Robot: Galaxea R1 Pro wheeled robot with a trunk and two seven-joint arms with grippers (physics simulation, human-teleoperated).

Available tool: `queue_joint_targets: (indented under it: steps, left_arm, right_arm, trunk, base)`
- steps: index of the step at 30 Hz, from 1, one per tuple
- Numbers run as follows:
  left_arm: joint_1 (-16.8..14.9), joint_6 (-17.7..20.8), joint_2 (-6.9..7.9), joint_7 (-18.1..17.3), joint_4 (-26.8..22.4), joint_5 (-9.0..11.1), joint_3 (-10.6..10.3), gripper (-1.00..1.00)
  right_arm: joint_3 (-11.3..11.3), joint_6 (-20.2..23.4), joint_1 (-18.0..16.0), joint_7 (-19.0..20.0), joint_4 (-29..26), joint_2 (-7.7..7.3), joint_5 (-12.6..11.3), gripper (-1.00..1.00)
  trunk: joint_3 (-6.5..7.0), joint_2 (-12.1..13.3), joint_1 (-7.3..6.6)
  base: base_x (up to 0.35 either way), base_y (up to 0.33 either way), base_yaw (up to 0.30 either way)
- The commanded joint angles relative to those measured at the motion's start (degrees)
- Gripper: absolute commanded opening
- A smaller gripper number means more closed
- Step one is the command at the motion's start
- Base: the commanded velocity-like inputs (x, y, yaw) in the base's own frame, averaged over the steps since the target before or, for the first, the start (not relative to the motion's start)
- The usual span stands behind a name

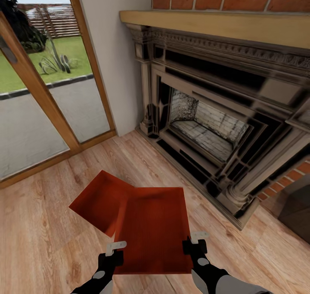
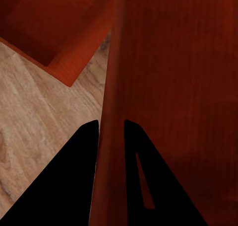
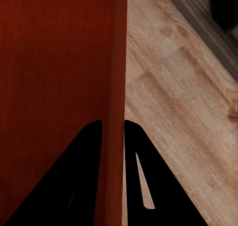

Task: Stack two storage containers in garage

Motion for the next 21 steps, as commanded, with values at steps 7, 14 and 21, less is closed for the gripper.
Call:
queue_joint_targets:
  steps: [7, 14, 21]
  left_arm:
    - [0.0, -0.1, 0.19, 0.7, -0.1, -0.1, 0.6, -1.0]
    - [0.0, -0.1, 0.19, 0.7, -0.1, -0.1, 0.6, -1.0]
    - [0.0, -0.1, 0.19, 0.7, -0.1, -0.1, 0.7, -1.0]
  right_arm:
    - [-2.3, -0.1, 0.0, 0.1, 0.0, -0.04, 0.0, -1.0]
    - [-2.3, -0.1, 0.0, 0.1, 0.0, -0.12, 0.0, -1.0]
    - [-2.3, -0.1, 0.0, 0.2, 0.0, -0.12, 0.0, -1.0]
  trunk:
    - [0.59, 0.0, 0.0]
    - [1.22, 0.0, 0.0]
    - [1.84, 0.0, 0.0]
  base:
    - [0.0, 0.0, 0.0]
    - [0.0, 0.0, 0.0]
    - [0.0, 0.0, 0.0]
